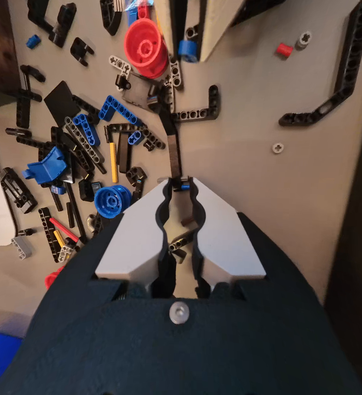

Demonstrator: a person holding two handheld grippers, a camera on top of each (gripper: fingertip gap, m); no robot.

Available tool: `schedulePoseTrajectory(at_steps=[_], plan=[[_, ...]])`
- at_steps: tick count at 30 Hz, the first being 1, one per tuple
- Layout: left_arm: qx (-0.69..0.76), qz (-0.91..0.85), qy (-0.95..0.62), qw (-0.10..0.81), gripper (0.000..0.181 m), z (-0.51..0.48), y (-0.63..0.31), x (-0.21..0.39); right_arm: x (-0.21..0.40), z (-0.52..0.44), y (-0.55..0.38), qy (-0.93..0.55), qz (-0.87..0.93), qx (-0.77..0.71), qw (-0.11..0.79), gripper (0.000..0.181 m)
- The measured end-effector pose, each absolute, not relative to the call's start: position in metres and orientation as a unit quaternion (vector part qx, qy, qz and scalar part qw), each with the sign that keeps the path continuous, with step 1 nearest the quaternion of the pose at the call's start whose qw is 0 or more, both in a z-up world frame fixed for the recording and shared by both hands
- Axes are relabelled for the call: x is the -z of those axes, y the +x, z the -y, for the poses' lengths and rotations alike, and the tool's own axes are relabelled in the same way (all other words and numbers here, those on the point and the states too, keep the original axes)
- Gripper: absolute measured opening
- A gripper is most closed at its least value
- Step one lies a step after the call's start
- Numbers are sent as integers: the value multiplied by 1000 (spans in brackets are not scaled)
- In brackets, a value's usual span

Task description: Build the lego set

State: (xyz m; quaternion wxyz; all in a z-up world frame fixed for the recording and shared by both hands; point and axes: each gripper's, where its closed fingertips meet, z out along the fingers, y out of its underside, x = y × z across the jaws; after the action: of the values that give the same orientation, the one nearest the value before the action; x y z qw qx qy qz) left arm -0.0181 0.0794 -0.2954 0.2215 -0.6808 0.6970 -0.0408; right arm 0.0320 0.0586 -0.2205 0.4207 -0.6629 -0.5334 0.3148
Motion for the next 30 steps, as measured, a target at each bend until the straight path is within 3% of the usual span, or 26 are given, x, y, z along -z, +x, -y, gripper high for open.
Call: schedulePoseTrajectory(at_steps=[1,5,15,30], plan=[[30,-702,-674,228,6,-81,-18,295,220,-59,33,-663,533,-314,422,5],[-2,-728,-641,245,6,-79,-20,293,216,-62,36,-665,522,-319,428,5],[-173,-791,-423,407,5,-53,-9,247,201,-55,29,-673,478,-418,379,4],[-279,-829,-258,411,5,-25,-3,252,236,-32,7,-693,534,-416,247,4]])
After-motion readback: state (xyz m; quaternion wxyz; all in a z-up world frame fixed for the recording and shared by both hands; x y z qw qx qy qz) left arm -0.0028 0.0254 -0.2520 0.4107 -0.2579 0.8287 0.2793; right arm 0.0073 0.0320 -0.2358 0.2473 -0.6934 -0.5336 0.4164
